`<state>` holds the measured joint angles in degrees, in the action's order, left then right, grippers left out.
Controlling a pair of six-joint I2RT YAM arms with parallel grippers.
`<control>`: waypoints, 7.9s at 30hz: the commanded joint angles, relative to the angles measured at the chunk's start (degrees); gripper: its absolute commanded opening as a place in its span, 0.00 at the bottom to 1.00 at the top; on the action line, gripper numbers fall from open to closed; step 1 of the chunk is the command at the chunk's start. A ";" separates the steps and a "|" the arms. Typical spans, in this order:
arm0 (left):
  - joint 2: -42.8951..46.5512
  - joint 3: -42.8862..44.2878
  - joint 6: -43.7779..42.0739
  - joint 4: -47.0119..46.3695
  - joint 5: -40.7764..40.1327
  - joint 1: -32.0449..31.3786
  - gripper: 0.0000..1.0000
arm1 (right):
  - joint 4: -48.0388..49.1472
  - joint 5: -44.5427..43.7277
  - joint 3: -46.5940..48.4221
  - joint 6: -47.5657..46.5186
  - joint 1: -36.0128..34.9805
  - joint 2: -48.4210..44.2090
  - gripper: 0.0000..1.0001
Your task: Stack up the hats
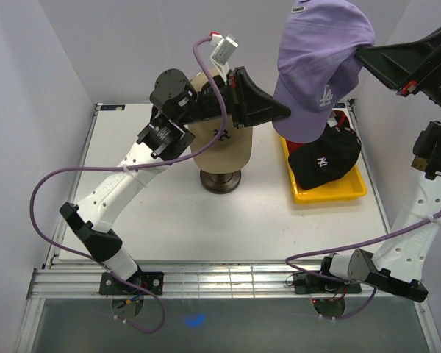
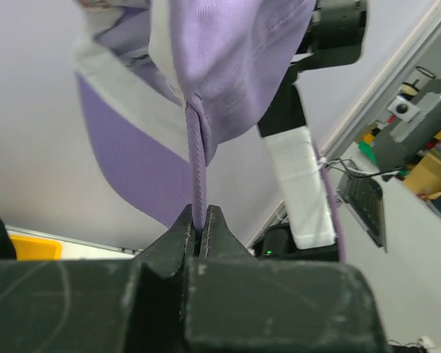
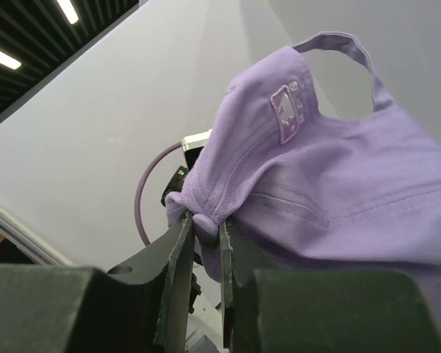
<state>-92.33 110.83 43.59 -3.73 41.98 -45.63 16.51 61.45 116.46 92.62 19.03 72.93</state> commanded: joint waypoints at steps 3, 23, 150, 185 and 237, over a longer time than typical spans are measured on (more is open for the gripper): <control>-0.13 3.70 6.93 -4.88 -0.84 -0.25 0.00 | 1.68 -0.98 -2.64 -1.73 -0.31 0.02 0.11; 4.37 -2.37 44.19 -19.47 -17.90 19.32 0.00 | -53.77 -26.19 9.23 -41.45 -17.08 19.53 0.94; 16.49 -60.46 74.18 -68.96 13.66 33.50 0.00 | -7.99 -28.23 -54.06 -25.56 -45.13 -7.01 0.08; 20.44 -66.45 53.18 -40.23 20.78 37.63 0.00 | -12.47 -29.28 -63.20 -32.06 -37.57 -6.75 0.08; 20.70 -38.49 -2.20 35.54 1.71 39.12 0.46 | -24.86 -36.58 -56.96 -40.67 -37.22 -2.88 0.08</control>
<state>-72.05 68.99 43.62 29.93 45.84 -6.48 1.15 33.30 60.16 55.11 -19.86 68.58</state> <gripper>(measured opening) 0.448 0.207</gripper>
